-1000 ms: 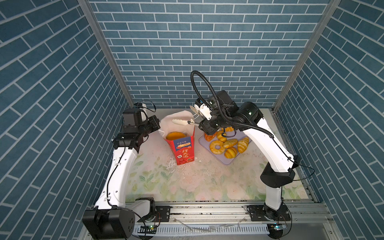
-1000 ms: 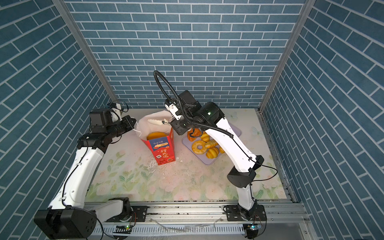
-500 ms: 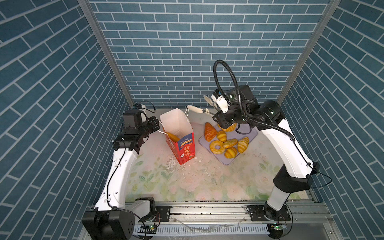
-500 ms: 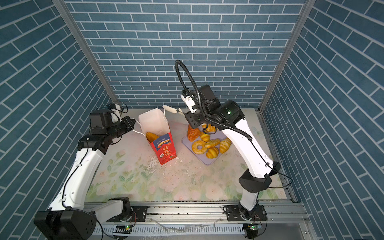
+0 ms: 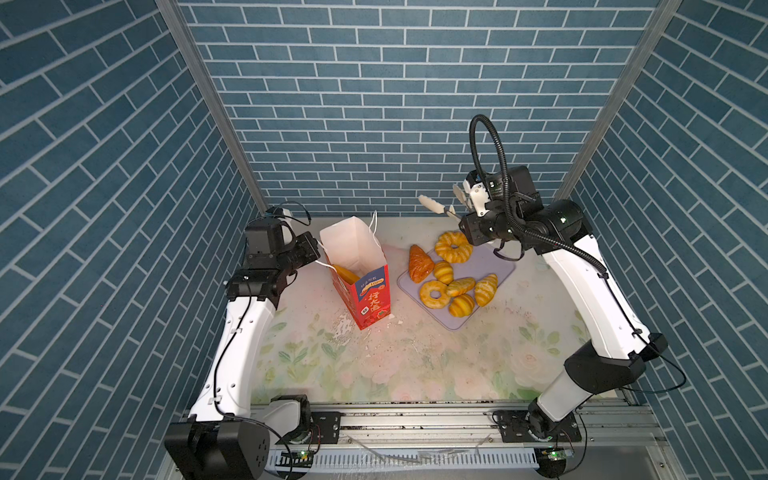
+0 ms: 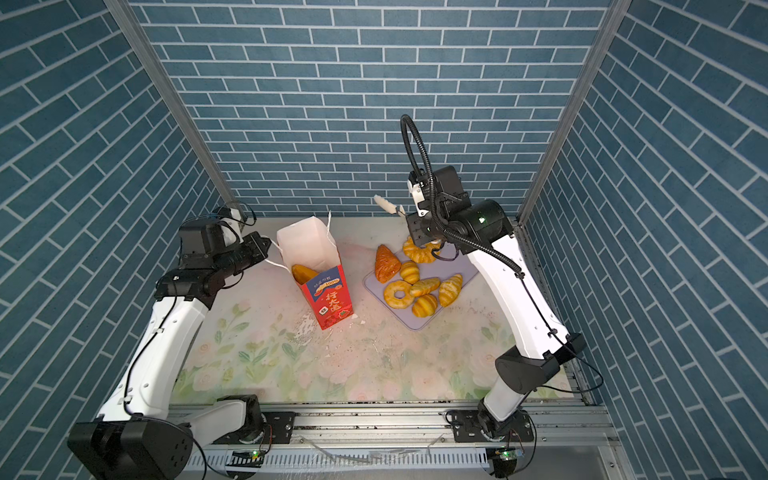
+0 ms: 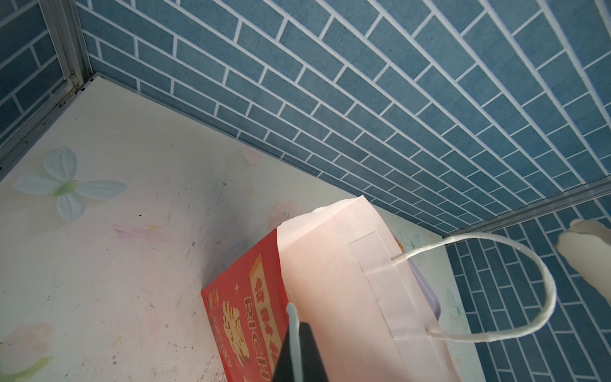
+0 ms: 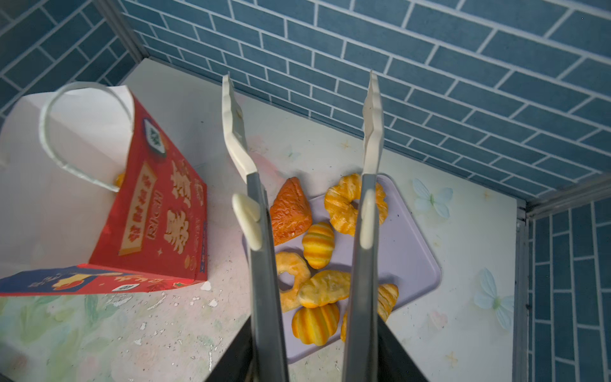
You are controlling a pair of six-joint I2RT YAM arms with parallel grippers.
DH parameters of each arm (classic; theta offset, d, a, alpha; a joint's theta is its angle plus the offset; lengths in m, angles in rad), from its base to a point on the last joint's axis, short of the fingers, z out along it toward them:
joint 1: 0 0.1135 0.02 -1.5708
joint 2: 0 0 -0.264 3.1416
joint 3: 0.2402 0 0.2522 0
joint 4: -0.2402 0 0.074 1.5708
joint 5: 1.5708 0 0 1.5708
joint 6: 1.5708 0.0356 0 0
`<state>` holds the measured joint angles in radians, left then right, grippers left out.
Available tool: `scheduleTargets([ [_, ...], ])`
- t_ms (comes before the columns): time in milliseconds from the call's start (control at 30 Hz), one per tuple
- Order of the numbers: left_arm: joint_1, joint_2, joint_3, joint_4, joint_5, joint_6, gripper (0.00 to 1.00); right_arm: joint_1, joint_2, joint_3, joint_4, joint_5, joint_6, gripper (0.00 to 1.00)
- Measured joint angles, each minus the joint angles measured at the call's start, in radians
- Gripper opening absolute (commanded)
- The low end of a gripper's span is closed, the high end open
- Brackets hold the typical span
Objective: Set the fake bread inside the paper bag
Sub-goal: 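Withdraw the empty tongs with the right gripper back over the tray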
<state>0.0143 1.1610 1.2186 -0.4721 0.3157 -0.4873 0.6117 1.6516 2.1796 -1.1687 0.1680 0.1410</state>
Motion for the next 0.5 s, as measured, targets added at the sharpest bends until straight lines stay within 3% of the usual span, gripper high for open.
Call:
scheduleTargets([
  [500,-0.001,0.008,0.001,-0.001,-0.002,0.006,0.0,-0.257,-0.099,-0.406,0.063,-0.043,0.127,0.49],
])
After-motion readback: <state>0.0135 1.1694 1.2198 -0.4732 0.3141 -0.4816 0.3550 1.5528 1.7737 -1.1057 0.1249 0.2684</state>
